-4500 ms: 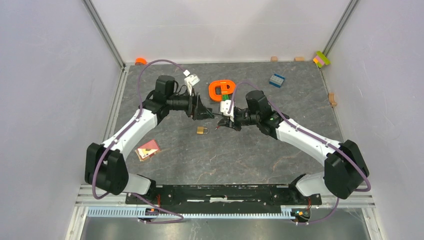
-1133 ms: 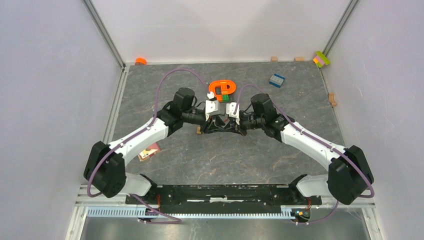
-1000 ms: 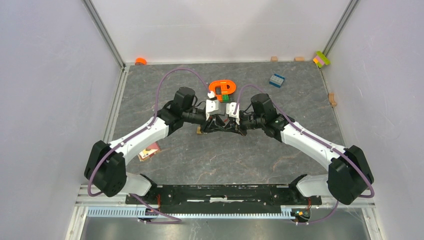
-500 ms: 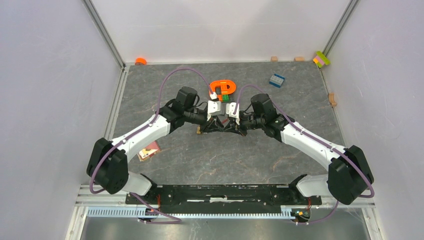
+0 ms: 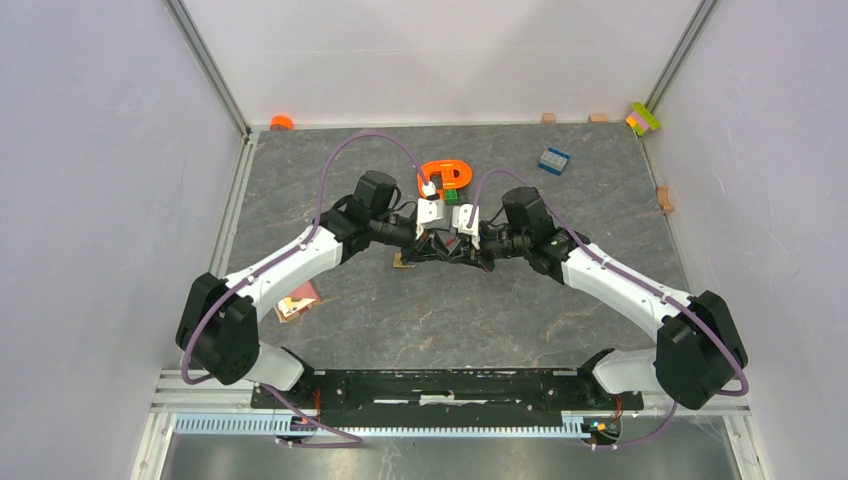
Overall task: Unlock with the key
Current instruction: Pick up the key from the center of the board.
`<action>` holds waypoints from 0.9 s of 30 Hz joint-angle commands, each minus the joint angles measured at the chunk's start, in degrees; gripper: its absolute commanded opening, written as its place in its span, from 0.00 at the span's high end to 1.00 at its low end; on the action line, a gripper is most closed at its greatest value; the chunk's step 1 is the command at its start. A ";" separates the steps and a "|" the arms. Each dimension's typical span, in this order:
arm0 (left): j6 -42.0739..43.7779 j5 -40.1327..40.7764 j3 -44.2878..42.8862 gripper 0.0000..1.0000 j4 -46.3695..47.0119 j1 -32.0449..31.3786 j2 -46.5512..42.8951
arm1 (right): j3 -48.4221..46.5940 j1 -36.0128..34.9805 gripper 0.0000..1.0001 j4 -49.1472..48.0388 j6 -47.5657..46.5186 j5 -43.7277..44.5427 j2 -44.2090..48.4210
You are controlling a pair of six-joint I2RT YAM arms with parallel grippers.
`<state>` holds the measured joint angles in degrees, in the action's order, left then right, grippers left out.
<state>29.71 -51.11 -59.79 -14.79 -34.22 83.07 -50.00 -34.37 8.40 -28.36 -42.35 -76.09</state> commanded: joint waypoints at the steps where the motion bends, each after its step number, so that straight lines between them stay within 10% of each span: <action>1: 0.76 -1.27 -2.78 0.79 -0.32 -0.24 0.76 | -0.05 0.05 1.00 -1.73 0.32 -0.12 0.51; 10: -0.67 -2.77 -3.06 0.55 -0.33 -0.20 -0.20 | 0.51 0.01 1.00 -1.90 0.15 0.15 0.93; 27: -0.34 -1.73 -3.84 0.73 -0.87 -0.28 1.21 | 0.69 0.01 1.00 -2.01 0.23 0.42 1.30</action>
<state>29.21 -51.55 -61.34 -15.05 -34.22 83.85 -49.32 -34.39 8.25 -28.36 -42.33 -76.09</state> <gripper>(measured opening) 0.280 0.006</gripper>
